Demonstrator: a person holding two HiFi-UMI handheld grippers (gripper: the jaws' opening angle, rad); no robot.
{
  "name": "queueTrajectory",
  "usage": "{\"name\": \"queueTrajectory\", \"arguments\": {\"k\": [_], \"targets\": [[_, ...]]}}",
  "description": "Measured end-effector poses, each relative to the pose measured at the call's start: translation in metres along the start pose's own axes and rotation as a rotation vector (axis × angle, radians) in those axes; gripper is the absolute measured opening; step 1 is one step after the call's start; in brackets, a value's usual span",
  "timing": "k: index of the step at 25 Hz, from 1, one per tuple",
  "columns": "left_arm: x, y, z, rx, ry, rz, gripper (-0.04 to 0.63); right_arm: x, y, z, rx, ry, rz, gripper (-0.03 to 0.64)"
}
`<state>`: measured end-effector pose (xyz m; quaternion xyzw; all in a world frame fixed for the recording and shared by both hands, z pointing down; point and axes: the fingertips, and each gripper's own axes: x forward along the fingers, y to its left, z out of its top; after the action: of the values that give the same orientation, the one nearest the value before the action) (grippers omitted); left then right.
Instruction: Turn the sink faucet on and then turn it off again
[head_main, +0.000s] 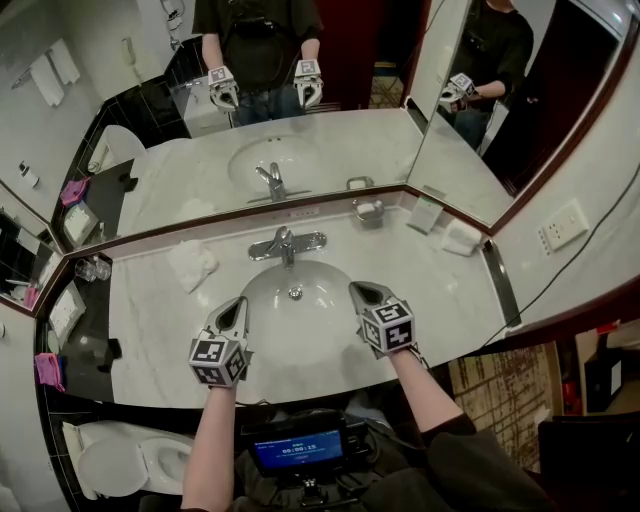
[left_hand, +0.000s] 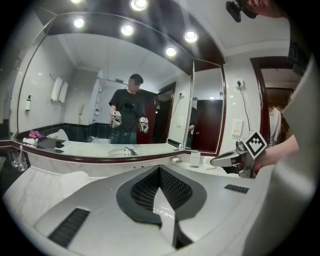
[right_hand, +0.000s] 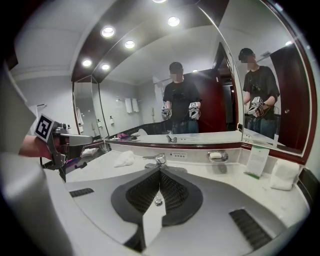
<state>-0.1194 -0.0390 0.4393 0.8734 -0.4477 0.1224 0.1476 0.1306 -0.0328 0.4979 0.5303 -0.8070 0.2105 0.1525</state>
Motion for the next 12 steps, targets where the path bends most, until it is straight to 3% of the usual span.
{"name": "queueTrajectory", "arguments": {"k": [5, 12], "targets": [[0.000, 0.000, 0.000, -0.001, 0.006, 0.010, 0.000, 0.010, 0.004, -0.002, -0.117, 0.029, -0.007, 0.021], [0.003, 0.006, -0.001, -0.005, 0.001, 0.035, 0.000, 0.035, 0.027, 0.014, -0.555, 0.036, -0.052, 0.045]]}}
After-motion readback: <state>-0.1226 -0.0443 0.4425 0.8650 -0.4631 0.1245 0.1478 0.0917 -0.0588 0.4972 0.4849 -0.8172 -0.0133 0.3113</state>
